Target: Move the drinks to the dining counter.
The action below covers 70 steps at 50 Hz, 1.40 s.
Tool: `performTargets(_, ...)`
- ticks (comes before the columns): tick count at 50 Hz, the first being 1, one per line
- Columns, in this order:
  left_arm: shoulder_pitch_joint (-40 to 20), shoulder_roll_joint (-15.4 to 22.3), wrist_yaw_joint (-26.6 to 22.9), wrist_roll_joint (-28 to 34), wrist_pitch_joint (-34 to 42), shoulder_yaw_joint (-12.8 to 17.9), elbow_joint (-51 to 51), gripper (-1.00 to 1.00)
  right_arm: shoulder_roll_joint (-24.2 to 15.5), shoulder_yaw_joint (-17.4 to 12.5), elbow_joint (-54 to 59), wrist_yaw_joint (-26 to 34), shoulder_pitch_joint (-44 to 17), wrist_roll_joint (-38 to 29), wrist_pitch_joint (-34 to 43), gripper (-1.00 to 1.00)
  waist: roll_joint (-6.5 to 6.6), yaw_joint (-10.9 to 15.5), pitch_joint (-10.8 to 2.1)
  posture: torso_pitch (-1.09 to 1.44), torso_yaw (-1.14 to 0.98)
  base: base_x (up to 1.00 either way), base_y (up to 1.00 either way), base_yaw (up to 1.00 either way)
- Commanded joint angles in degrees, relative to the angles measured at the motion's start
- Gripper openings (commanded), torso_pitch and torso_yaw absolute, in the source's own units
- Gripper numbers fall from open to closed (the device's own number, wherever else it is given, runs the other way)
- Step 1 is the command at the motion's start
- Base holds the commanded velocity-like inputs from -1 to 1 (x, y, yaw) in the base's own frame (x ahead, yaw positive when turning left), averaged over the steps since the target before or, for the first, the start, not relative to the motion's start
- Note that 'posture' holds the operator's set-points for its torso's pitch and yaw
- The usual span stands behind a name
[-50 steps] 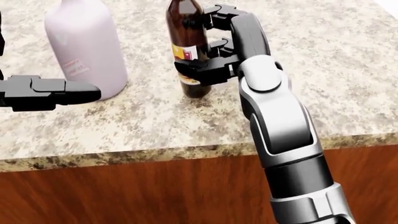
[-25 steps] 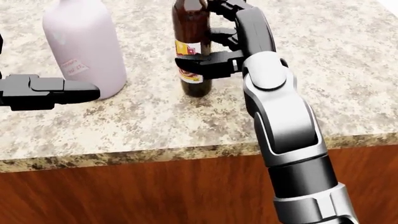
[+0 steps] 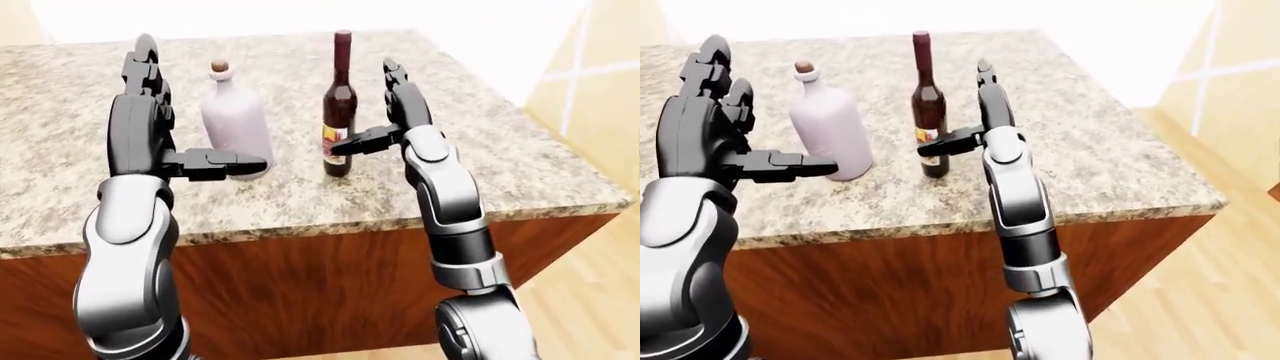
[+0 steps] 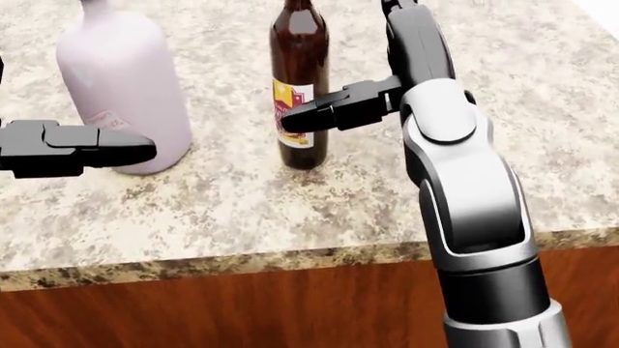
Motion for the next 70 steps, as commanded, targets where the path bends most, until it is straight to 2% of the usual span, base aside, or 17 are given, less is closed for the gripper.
performTargets(1, -1.5, 0.5, 0.2, 0.3, -1.5, 0.4, -2.0, 1.0, -0.5, -0.3, -3.1, -0.2, -2.0, -0.3, -0.8, 1.0, 0.36, 0.0, -2.99, 0.0, 0.0, -0.73, 0.0, 0.0)
performTargets(8, -0.8, 0.4, -0.1, 0.1, -0.4, 0.6, -4.1, 1.0, -0.6, -0.3, -5.6, 0.0, -1.6, -0.3, 0.6, 1.0, 3.1, -0.8, -2.47, 0.0, 0.0, -1.0, 0.0, 0.0)
performTargets(13, -0.6, 0.4, -0.2, 0.0, -0.1, 0.7, -4.7, 1.0, -0.5, -0.1, -6.5, 0.1, -1.4, -0.4, 1.1, 1.0, -0.52, -2.4, -1.48, 0.0, 0.0, -1.0, 0.0, 0.0)
performTargets(15, -0.4, 0.4, -0.2, 0.0, 0.0, 0.8, -5.0, 1.0, -0.5, -0.1, -6.8, 0.3, -1.2, -0.4, 1.1, 1.0, -4.88, -3.0, -3.04, 0.0, 0.0, -1.0, 0.0, 0.0)
performTargets(22, -0.7, 0.4, -0.4, 0.0, 2.6, 0.5, -7.9, 1.0, -0.8, -0.4, -9.4, 0.6, -0.4, -0.4, 2.8, 1.0, -3.08, -3.1, -2.7, 0.0, 0.0, -1.0, 0.0, 0.0)
performTargets(27, -1.4, 0.4, -0.5, 0.3, 3.7, -0.1, -8.7, 1.0, -1.3, -0.8, -11.2, 1.1, -0.2, 0.1, 4.2, 1.0, -2.13, -1.6, -0.01, 0.0, 0.0, -0.97, 0.0, 0.0)
performTargets(30, -1.7, 0.3, -0.7, 0.6, 4.0, -0.3, -8.9, 1.0, -1.7, -1.8, -12.9, 0.9, 0.2, 1.5, 5.0, 1.0, 5.62, -1.1, 2.11, 0.0, 0.0, -0.19, -0.3, -0.29)
performTargets(31, -1.6, 0.2, -0.8, 0.8, 3.8, -0.6, -8.8, 1.0, -2.0, -2.0, -13.7, 0.8, 0.4, 1.9, 5.5, 1.0, 0.98, 0.7, 4.69, 0.0, 0.0, 0.0, 0.0, -1.0)
performTargets(34, -1.6, -0.3, -1.0, 1.2, 3.5, -1.3, -8.8, 1.0, -2.6, -2.1, -15.8, 0.7, 1.1, 2.7, 6.3, 1.0, 1.47, -3.4, 1.05, 0.0, 0.0, 0.0, 0.0, -1.0)
performTargets(38, -1.2, -0.9, -1.7, 2.0, 2.9, -2.5, -8.8, 1.0, -3.6, -3.0, -17.9, 0.3, 2.1, 3.8, 6.6, 1.0, -0.97, -3.6, 1.28, 0.0, 0.0, 0.0, 0.0, -1.0)
performTargets(40, -0.9, -1.2, -2.3, 2.6, 2.9, -3.1, -9.3, 1.0, -4.0, -3.2, -19.1, 0.0, 2.5, 4.3, 7.1, 1.0, -3.27, -3.3, 0.37, 0.0, 0.0, 0.0, 0.0, -1.0)
performTargets(41, -0.8, -1.4, -2.6, 2.9, 2.9, -3.4, -9.5, 1.0, -4.3, -3.4, -20.0, -0.2, 2.7, 4.6, 7.5, 1.0, -6.6, -3.4, -1.42, 0.0, 0.0, 0.0, 0.0, -1.0)
performTargets(53, 0.4, -3.3, -6.1, 4.6, 4.2, -4.0, -12.3, 1.0, -6.9, -5.3, -28.7, -1.8, 6.4, 8.0, 9.9, 1.0, 6.93, -1.0, 1.93, 0.0, 0.0, 0.0, 0.0, -1.0)
performTargets(64, 1.6, -3.1, -5.5, 1.5, 6.2, -1.0, -15.4, 1.0, -6.9, -5.6, -36.0, -2.1, 11.3, 9.1, 11.7, 1.0, -0.65, -0.2, 0.93, 0.0, 0.0, 0.0, 0.0, -1.0)
performTargets(67, 1.4, -2.8, -5.0, 0.5, 7.1, -0.8, -16.1, 1.0, -6.8, -5.1, -38.2, -2.0, 10.9, 8.9, 13.7, 1.0, -6.36, -1.1, -1.09, 0.0, 0.0, 0.0, 0.0, -1.0)
performTargets(68, 1.4, -2.6, -4.8, 0.2, 7.3, -0.7, -16.3, 1.0, -6.7, -4.9, -38.2, -2.0, 10.8, 8.7, 13.6, 1.0, -3.56, -1.1, 0.43, 0.0, 0.0, 0.0, 0.0, -1.0)
performTargets(70, 1.0, -2.0, -4.8, -0.2, 8.8, -0.6, -17.4, 1.0, -6.4, -4.5, -38.0, -1.8, 10.7, 8.4, 13.5, 1.0, -3.15, -2.0, -0.26, 0.0, 0.0, 0.0, 0.0, -1.0)
